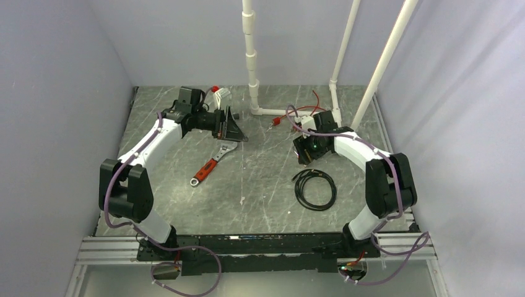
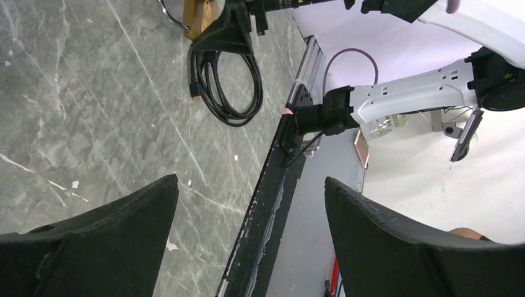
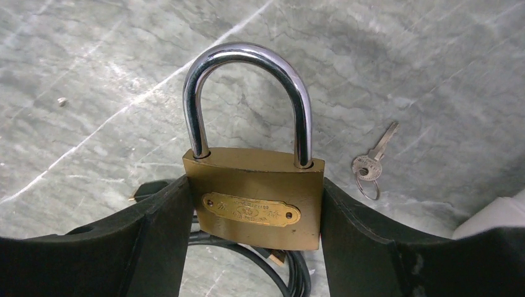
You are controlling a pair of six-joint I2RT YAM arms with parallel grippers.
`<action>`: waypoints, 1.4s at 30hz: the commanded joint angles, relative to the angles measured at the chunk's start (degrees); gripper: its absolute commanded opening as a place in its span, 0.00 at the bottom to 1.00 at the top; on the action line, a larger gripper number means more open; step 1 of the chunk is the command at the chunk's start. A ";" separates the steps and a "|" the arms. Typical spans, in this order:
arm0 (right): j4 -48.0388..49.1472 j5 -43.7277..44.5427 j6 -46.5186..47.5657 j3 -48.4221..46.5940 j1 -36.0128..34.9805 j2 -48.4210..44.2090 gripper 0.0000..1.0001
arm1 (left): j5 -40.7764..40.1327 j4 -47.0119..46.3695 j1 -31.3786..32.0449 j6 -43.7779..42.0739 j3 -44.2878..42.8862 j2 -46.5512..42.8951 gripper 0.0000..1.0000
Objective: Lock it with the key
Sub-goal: Place the lock at the center of the board.
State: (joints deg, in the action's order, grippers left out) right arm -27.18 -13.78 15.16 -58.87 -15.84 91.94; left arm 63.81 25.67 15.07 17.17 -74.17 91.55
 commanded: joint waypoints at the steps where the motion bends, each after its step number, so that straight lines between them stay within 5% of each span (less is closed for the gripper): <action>1: 2.49 1.92 -3.63 -4.44 0.10 2.26 0.53 | -0.84 0.40 0.13 -2.26 0.56 -2.77 0.92; 10: 3.76 3.06 -8.56 -7.47 0.10 8.43 0.62 | -1.33 1.72 0.07 -3.60 0.71 -3.48 0.92; 17: 2.87 3.61 -12.12 -8.47 0.12 10.05 0.88 | -1.50 3.81 0.00 -5.40 -0.63 -3.01 0.93; 20: 2.38 2.13 -13.65 -9.29 0.10 8.81 0.91 | -1.41 5.07 -0.08 -6.50 -1.10 -3.18 0.95; 28: 8.51 7.08 -21.58 -13.28 0.28 5.00 0.90 | -1.04 2.37 -0.59 -5.24 -0.20 -4.95 0.96; 34: 7.81 20.43 -34.05 -19.90 0.28 8.30 0.73 | -0.82 0.92 -0.72 -4.45 -0.15 -4.97 0.96; 42: 9.55 25.03 -40.88 -24.69 0.28 15.00 0.64 | -0.62 -1.38 -0.78 -2.77 0.15 -5.04 0.96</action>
State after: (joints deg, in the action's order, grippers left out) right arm -19.51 6.57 -20.45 -80.75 -15.73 103.57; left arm 62.02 26.83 14.57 13.50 -73.60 88.64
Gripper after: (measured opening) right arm 0.656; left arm 0.963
